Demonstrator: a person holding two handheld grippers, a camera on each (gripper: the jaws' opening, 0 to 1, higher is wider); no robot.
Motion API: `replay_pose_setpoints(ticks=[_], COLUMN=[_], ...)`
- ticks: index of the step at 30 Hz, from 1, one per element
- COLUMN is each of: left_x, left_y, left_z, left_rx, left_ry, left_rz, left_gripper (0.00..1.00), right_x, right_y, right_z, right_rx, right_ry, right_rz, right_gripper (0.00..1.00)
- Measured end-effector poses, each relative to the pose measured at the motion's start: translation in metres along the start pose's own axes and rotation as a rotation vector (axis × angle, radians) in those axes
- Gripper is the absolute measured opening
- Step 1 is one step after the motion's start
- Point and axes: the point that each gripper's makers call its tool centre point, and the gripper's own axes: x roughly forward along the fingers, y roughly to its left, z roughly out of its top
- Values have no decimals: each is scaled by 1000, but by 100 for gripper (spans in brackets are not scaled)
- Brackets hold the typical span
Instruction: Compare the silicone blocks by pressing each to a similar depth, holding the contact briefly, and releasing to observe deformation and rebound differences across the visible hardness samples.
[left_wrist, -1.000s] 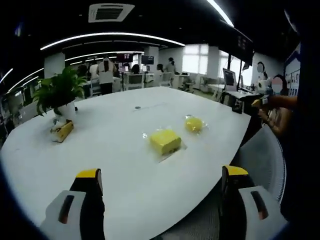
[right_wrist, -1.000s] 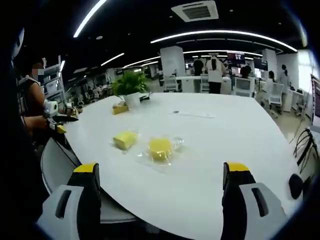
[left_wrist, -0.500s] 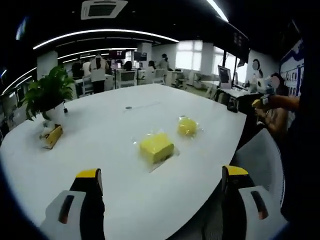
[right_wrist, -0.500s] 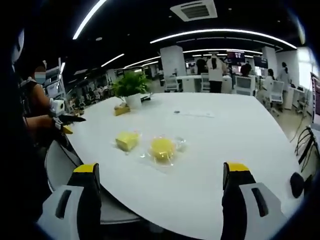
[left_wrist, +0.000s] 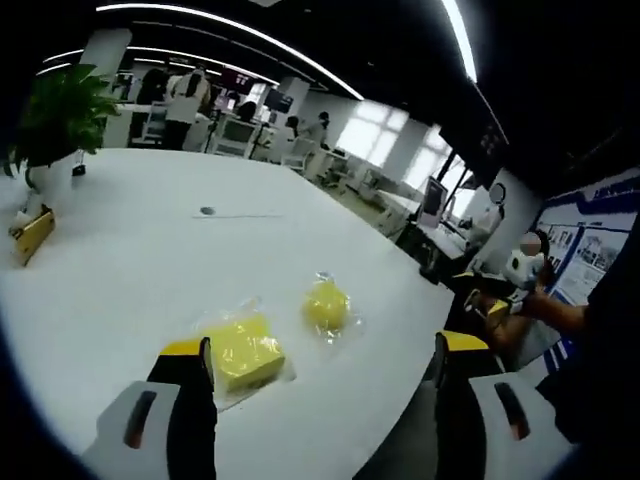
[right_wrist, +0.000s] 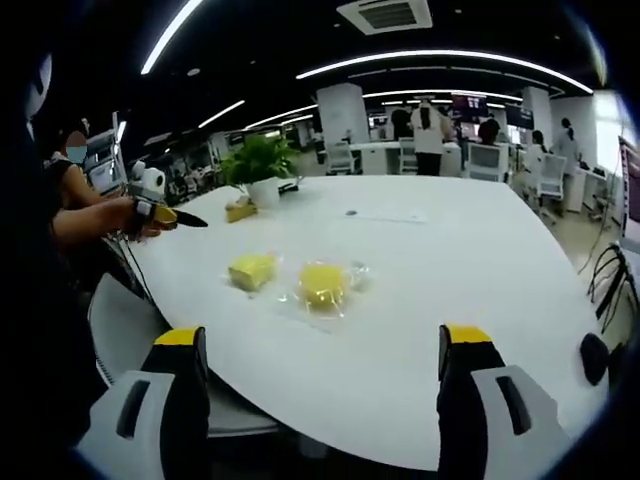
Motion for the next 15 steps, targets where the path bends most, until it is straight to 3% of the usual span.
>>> replay_pose_setpoints(ticks=[5,8,10,12,15], left_x=[39,68,85,100,121], left_y=[-15,-26,-26,-23,-15], left_z=[2,-16,-24,-26,-24], left_rx=[-56,-79,-76,-96,-167], left_ry=[31,147,193,210,193], left_rz=[-42,-105,-114,-112,-91], left_gripper=[86,85,84,84,82], right_x=[-2,-3,-3,-3,-5], right_y=[-4,-3,-3,-4,-6], right_z=[1,0,0,-3,-5], right_rx=[19,37,42,37,45], right_ry=[-17,-20,-21,-12,-14], right_rz=[-14,-9,-7,-14,-17], right_gripper=[86,85,84,84,83])
